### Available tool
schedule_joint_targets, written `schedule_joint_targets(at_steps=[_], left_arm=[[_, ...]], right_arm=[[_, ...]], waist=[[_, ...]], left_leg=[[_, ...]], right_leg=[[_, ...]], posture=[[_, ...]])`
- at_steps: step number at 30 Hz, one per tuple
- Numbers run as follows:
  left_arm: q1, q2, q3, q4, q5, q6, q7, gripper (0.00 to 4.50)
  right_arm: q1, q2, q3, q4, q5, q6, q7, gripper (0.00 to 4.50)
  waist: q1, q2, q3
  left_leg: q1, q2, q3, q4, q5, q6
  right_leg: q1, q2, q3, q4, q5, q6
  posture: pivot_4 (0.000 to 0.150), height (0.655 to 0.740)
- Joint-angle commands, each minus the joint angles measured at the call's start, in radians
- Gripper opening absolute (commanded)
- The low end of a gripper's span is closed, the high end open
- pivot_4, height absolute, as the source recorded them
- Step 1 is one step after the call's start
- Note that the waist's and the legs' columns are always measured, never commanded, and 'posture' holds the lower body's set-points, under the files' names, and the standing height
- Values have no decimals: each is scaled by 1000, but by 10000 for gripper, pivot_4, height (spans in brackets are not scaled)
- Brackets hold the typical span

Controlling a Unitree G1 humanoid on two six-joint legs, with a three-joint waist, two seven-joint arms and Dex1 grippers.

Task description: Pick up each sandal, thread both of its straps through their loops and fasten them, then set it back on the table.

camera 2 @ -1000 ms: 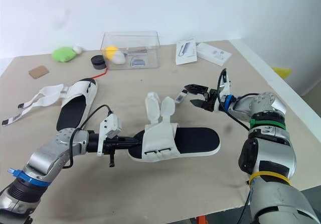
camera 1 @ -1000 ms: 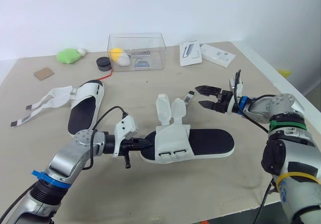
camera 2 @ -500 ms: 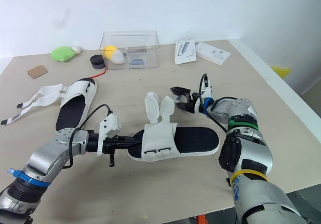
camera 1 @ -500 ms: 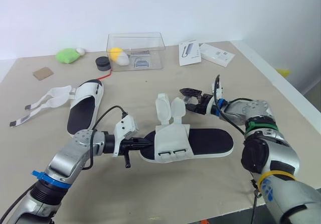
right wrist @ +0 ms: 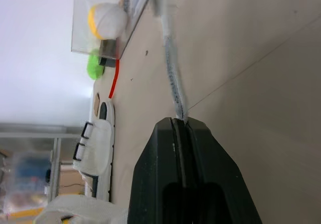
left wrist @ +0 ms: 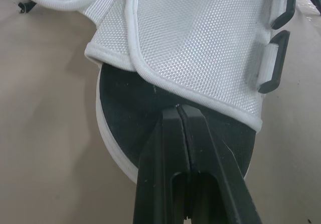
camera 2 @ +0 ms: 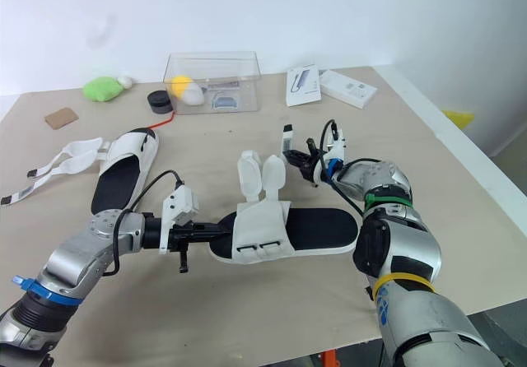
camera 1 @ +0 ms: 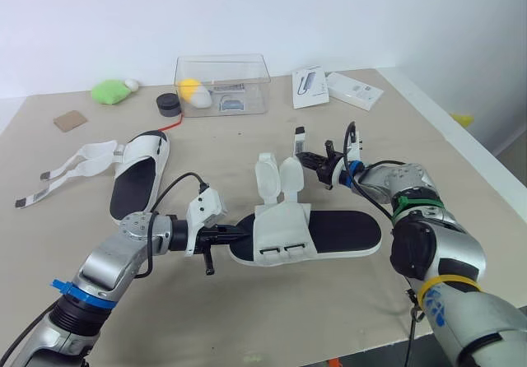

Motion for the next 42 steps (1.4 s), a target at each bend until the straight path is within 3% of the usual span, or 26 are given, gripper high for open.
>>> schedule_joint_targets(at_steps=[1,7,10,15,20,26,32,34,37,42], left_arm=[[-3,6,15,2,9,-1,-1,0],[-10,13,19,8,7,0,-12,0],[-8,16,20,11,8,-2,-16,0],[-1,17,20,8,10,-1,-21,0],[0,17,22,9,14,-2,-26,0],[5,15,20,0,13,4,-22,0],[12,12,19,-4,11,6,-19,0],[14,9,17,-6,11,7,-18,0],[16,6,14,-8,10,9,-16,0],[18,2,12,-10,10,9,-15,0]], right_arm=[[46,-8,123,-238,-52,-123,217,499],[252,-20,256,-688,-76,-322,419,499],[335,-42,319,-819,-120,-432,473,499],[441,-45,407,-950,-251,-929,584,499],[471,-41,466,-987,-276,-1292,696,499],[466,-93,615,-978,-191,-1872,957,499],[426,-211,783,-866,-208,-2199,970,499],[418,-233,803,-842,-218,-2213,918,499],[419,-272,831,-862,-189,-2164,872,9184],[460,-367,853,-957,-136,-2068,840,31282]], waist=[[1,0,0],[4,1,0],[5,1,0],[4,1,0],[4,1,1],[5,1,1],[5,0,1],[5,0,1],[7,0,1],[10,0,1]], left_leg=[[-1,0,0,0,0,0],[-2,1,-3,-1,0,0],[-3,0,-4,-1,0,0],[-2,1,-2,0,0,0],[-1,1,-3,0,0,0],[-1,1,-3,0,0,0],[3,1,-1,1,0,0],[4,1,0,1,0,1],[4,2,0,1,1,1],[4,2,-1,0,1,1]], right_leg=[[0,0,0,0,0,0],[-2,0,-2,0,-1,0],[-1,0,-3,0,-1,0],[-1,0,-2,0,0,0],[-1,1,-3,0,0,0],[0,1,-3,0,0,-1],[2,-1,-1,0,0,-2],[2,-1,-1,0,0,-2],[2,-1,-1,2,0,-4],[2,-2,-1,3,-1,-6]], posture=[[1500,7400],[1500,7400],[1500,7400],[1500,7400],[1500,7400],[1500,7400],[1500,7400],[1500,7400],[1500,7400],[1500,7400]])
